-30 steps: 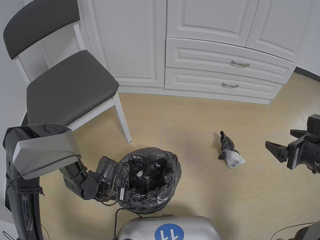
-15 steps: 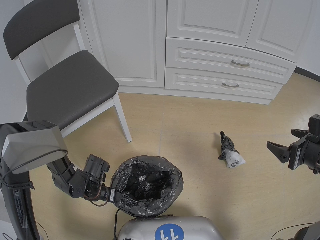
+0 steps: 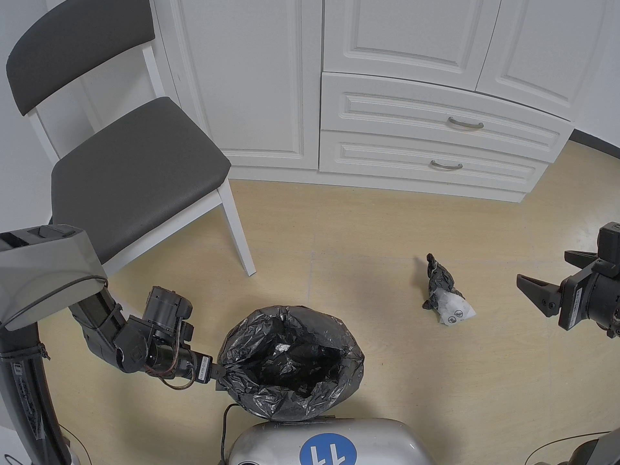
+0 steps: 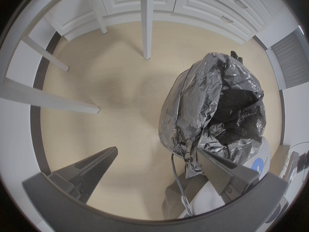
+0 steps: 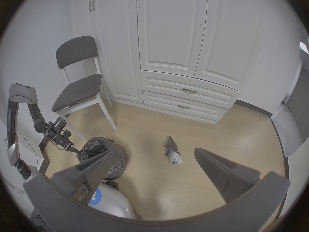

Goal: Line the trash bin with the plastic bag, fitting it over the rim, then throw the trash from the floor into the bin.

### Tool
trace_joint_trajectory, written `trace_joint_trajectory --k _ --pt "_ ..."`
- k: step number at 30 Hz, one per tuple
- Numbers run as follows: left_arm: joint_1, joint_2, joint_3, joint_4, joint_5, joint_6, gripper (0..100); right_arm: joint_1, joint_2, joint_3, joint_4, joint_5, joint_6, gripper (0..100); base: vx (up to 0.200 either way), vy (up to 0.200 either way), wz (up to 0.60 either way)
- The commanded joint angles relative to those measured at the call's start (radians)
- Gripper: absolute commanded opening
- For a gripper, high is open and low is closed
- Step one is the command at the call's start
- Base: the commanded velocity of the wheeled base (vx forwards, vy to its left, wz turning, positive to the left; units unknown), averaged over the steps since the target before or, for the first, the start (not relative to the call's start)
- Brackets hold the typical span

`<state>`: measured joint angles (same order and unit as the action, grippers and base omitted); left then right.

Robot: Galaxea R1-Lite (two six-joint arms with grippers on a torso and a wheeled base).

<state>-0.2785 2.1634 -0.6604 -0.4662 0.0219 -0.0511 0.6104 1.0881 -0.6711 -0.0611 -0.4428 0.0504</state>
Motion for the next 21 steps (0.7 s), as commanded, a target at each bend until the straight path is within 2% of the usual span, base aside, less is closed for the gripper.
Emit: trace_joint_trajectory --k 1,13,21 --pt "-0.005 -0.013 -0.03 0.006 -0.002 0.014 100 0.0 0.007 0.001 0.0 -0.001 0.0 100 0.0 0.0 0.0" --pt "-0.016 -0.025 -0.079 0.015 -0.092 0.142 100 0.0 0.015 0.004 0.0 -0.002 0.0 100 0.0 0.0 0.0" --pt "-0.014 0.019 -0.148 0.041 -0.097 0.254 100 -0.006 0.021 0.007 0.0 -0.001 0.0 100 0.0 0.0 0.0"
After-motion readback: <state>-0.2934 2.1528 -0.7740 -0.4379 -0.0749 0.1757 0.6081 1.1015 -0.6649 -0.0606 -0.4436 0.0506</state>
